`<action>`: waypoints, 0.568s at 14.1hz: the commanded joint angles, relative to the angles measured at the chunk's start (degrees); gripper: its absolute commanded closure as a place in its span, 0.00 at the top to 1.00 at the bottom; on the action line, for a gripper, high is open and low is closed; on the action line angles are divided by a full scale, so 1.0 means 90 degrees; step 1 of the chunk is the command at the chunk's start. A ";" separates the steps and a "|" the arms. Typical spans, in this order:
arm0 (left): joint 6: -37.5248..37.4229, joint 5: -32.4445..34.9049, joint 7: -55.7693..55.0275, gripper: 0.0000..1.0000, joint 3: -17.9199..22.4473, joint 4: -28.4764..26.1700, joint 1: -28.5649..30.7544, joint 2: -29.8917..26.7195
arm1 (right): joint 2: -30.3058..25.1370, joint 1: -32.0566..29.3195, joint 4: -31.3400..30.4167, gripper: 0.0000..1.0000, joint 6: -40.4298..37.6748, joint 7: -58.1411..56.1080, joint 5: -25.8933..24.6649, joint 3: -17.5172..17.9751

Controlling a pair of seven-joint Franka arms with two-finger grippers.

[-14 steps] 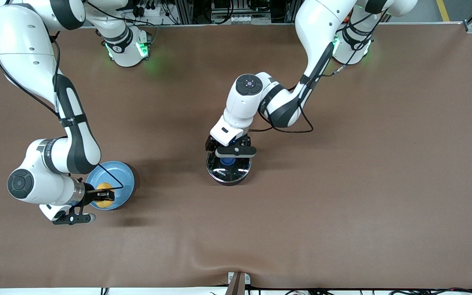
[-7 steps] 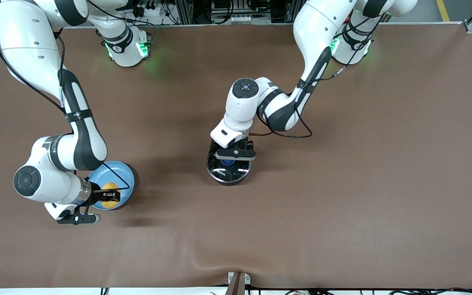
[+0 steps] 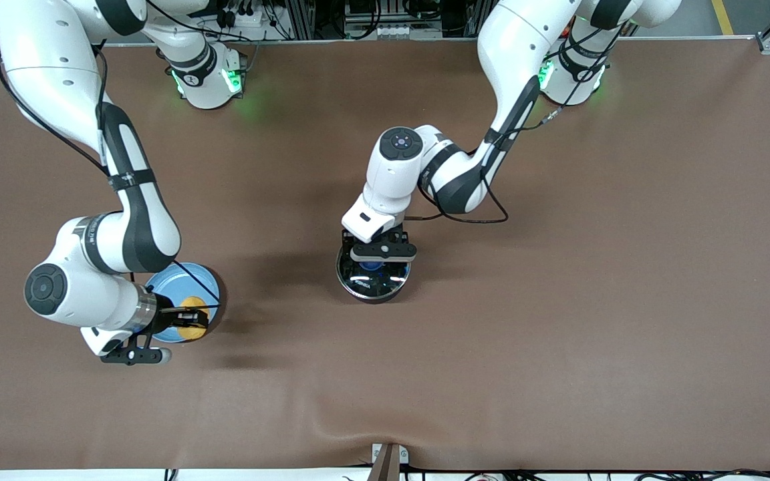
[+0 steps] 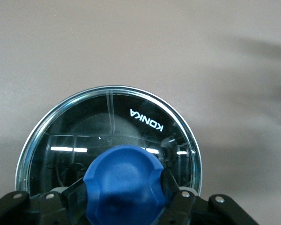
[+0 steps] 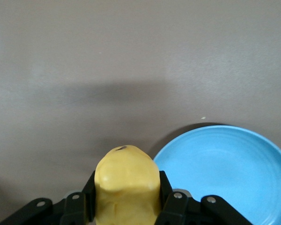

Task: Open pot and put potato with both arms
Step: 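Lift the lid with the left gripper while the right gripper grasps the potato, then carry the potato over the pot while the left gripper moves the lid aside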

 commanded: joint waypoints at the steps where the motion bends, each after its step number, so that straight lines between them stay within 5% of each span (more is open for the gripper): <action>1: -0.1292 -0.0290 0.0071 0.20 0.0078 0.0559 0.0040 -0.0292 | -0.0207 0.0255 -0.0088 0.00 -0.0069 0.0441 0.0105 -0.0033; 5: -0.2711 -0.0358 0.1151 0.20 0.0107 0.0543 0.0401 -0.1150 | -0.0334 0.0917 -0.0088 0.00 -0.0069 0.1474 0.0086 -0.0043; 8: -0.3133 -0.0358 0.2060 0.20 0.0137 -0.0275 0.0849 -0.1891 | -0.0334 0.1698 -0.0078 0.00 -0.0020 0.2510 0.0008 -0.0082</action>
